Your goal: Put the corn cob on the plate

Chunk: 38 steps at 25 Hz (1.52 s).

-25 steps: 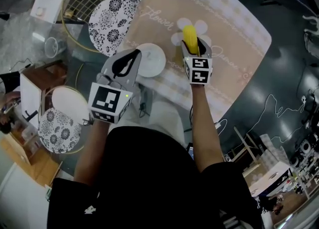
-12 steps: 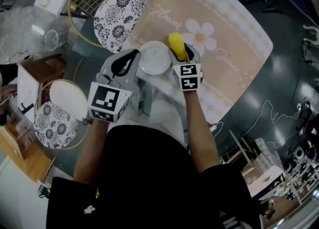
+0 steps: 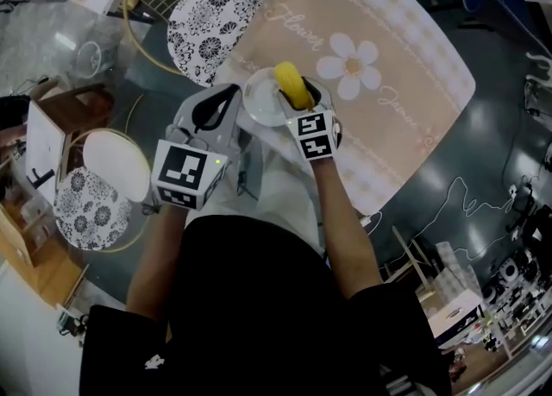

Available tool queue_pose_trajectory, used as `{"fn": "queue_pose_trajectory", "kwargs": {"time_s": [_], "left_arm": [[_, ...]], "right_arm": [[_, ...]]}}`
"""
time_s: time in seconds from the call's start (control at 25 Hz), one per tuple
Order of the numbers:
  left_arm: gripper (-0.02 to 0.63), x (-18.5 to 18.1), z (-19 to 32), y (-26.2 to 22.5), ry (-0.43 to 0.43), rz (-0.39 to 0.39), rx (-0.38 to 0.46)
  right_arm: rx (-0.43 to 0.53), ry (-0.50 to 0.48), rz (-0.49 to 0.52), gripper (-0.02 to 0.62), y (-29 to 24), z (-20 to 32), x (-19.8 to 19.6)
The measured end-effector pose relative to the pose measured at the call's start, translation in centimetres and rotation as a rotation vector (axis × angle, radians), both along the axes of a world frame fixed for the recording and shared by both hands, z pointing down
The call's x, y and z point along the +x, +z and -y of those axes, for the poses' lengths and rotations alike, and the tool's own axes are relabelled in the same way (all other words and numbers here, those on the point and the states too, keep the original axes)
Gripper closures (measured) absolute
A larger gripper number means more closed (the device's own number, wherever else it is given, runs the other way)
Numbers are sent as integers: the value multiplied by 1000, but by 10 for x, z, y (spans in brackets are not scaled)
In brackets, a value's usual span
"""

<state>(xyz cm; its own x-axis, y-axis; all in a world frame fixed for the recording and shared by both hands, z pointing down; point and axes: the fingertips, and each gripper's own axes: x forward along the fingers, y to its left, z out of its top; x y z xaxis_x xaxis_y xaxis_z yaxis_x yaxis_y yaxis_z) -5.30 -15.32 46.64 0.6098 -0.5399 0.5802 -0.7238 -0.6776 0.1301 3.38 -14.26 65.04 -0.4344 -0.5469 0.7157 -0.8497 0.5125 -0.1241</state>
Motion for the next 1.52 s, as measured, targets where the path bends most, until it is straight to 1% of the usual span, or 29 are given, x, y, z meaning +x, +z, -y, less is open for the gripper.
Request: {"fn": "queue_pose_trajectory", "kwargs": {"time_s": [0.12, 0.36, 0.84, 1.12, 1.52], "left_arm": [[600, -4, 1, 0, -12, 0, -2], [600, -16, -2, 5, -38, 8, -10], [600, -30, -4, 10, -70, 15, -23], [601, -31, -6, 13, -74, 21, -29], [600, -32, -7, 14, -77, 24, -35]], "right_arm": [[-5, -30, 0, 345, 2, -2, -10], [-13, -124, -28, 345, 5, -5, -30], [-50, -215, -70, 347, 21, -10, -46], [-58, -244, -79, 347, 25, -12, -51], [-52, -246, -98, 345, 29, -14, -53]]}}
